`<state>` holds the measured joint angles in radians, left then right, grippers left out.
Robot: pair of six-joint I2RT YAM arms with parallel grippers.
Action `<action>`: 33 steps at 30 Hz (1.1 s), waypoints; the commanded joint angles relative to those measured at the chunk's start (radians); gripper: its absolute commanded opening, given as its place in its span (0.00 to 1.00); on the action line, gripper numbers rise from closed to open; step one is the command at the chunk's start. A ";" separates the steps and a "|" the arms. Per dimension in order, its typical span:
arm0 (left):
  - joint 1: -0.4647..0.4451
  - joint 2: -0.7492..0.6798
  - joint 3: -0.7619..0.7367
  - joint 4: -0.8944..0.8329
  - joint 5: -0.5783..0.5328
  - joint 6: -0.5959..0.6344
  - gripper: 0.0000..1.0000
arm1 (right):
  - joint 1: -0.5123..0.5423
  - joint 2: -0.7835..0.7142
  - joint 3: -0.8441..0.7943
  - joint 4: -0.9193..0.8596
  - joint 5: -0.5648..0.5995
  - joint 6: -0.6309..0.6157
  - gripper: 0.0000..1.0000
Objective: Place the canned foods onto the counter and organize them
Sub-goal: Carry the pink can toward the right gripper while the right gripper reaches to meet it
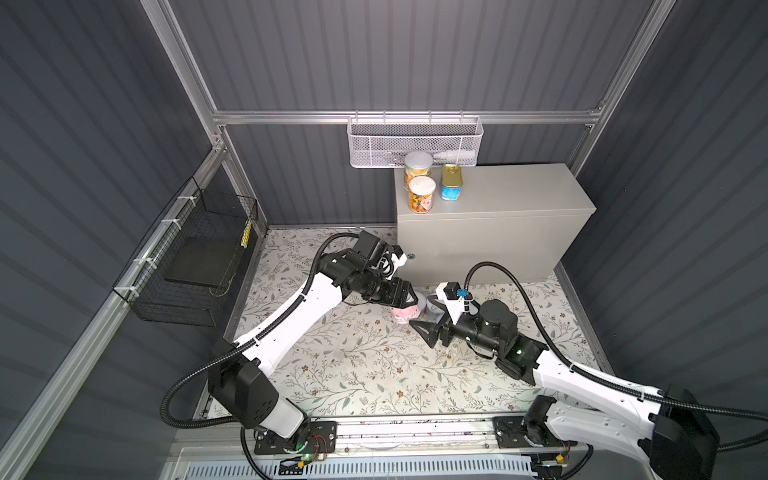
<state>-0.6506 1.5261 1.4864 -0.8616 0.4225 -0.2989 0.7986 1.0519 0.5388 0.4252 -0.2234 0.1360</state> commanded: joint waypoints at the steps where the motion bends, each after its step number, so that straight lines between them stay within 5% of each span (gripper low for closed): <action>1: 0.005 -0.046 0.030 -0.006 0.052 -0.003 0.53 | 0.014 0.023 0.025 0.086 0.013 -0.021 0.99; 33: 0.005 -0.037 0.017 0.009 0.093 -0.006 0.52 | 0.047 0.227 0.114 0.202 0.046 -0.025 0.92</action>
<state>-0.6487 1.5223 1.4860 -0.8745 0.4759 -0.2989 0.8429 1.2701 0.6231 0.5865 -0.1936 0.1043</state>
